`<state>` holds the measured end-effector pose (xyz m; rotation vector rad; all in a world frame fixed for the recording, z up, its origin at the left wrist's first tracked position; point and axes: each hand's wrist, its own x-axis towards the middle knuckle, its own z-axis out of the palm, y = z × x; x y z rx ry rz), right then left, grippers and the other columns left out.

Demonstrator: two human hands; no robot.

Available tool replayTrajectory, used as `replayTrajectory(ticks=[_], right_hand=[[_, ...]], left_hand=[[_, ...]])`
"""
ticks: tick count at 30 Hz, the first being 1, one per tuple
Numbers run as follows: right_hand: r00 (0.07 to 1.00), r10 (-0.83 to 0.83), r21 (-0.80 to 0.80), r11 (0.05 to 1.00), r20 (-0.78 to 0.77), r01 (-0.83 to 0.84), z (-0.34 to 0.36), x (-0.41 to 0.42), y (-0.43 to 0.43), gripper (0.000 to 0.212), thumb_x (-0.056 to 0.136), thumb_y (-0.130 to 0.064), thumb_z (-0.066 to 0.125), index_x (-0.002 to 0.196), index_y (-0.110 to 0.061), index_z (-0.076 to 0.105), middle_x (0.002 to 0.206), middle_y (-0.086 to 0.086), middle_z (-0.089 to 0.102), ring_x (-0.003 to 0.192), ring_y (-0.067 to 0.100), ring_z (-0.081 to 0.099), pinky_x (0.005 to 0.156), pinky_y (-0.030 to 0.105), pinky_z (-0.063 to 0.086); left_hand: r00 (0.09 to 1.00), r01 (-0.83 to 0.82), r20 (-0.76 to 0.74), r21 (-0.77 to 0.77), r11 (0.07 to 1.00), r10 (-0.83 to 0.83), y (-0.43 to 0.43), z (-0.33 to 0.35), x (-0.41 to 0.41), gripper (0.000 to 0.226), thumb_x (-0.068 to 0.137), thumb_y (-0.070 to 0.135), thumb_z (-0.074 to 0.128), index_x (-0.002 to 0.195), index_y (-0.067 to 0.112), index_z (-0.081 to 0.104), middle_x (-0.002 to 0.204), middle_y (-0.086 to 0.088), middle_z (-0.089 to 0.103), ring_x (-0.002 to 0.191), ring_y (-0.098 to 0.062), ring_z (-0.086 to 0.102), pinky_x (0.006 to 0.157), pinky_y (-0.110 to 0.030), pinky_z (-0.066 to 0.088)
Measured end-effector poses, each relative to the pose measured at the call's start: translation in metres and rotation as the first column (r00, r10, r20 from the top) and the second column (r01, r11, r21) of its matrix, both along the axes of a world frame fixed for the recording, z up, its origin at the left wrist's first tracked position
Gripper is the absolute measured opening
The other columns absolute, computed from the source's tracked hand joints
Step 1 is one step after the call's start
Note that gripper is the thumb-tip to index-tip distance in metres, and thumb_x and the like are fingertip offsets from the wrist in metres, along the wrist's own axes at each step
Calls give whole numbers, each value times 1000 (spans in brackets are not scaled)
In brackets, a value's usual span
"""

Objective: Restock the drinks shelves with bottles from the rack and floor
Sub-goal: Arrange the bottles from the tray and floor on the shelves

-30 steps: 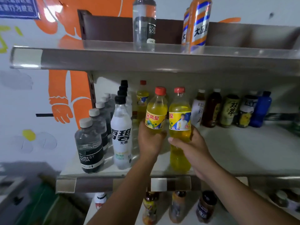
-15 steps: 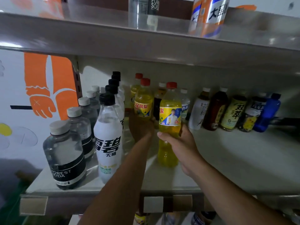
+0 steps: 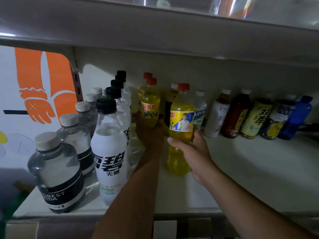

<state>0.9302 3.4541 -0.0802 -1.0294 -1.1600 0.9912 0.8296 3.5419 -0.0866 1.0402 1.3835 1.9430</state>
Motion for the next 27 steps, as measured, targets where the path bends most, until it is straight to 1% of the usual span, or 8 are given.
replayTrajectory(ticks=[3,7,10,13,17,21,23,27], right_hand=[[999,0,-4,1000,-36,-1,-3,-1,5,51,76,-10,82,118,-28,60,101,-6,77,92,12,74,72,23,55],[998,-10,-27,1000,-57,8,-10,-3,13,48,76,-6,81,115,-27,62,98,-4,77,88,13,74,72,27,56],[998,-29,-33,999,-61,27,-12,-2,20,46,76,-3,79,112,-26,63,94,-3,77,82,11,73,66,23,55],[995,-56,-37,998,-82,53,-12,-2,26,46,75,-1,79,112,-24,64,94,0,77,81,15,73,68,29,56],[996,-41,-24,999,-75,39,-13,-9,30,52,70,-4,83,113,-26,64,95,-5,78,84,12,74,68,26,59],[995,40,-6,999,-86,-41,-9,-23,37,61,76,6,77,128,-21,59,107,2,76,93,14,73,72,23,59],[990,90,39,996,-113,-86,-7,-33,38,61,78,17,70,127,-16,59,112,9,73,97,21,71,81,29,59],[977,202,135,972,-70,-191,-9,-56,37,48,76,26,62,114,-3,62,96,18,69,79,22,67,68,31,55]], left_hand=[[995,-83,-59,3,997,83,5,2,-2,75,76,11,79,142,10,44,131,-13,60,120,-28,57,98,-33,45],[968,-161,-202,-36,986,151,17,-1,-7,87,77,11,79,150,11,33,141,-19,49,131,-34,47,107,-48,40],[971,-145,-204,-82,986,126,21,0,-7,87,74,8,78,149,12,34,142,-15,49,130,-33,48,108,-48,40],[990,-21,-137,-210,978,-8,12,3,-6,85,77,12,73,150,14,30,149,-12,43,135,-32,43,109,-48,37],[961,256,182,-303,918,-207,-23,8,-4,72,90,16,61,152,20,24,151,-11,40,135,-33,43,108,-48,40],[913,379,246,-215,900,-326,-93,14,-1,53,102,35,45,148,45,20,134,11,46,109,-11,52,77,-25,45],[901,406,252,-196,893,-354,-119,11,1,49,103,42,38,149,44,19,130,16,39,109,-4,45,84,-20,38],[930,350,184,-176,920,-318,-161,2,4,26,101,44,34,125,51,27,130,23,32,118,5,33,98,-18,27]])
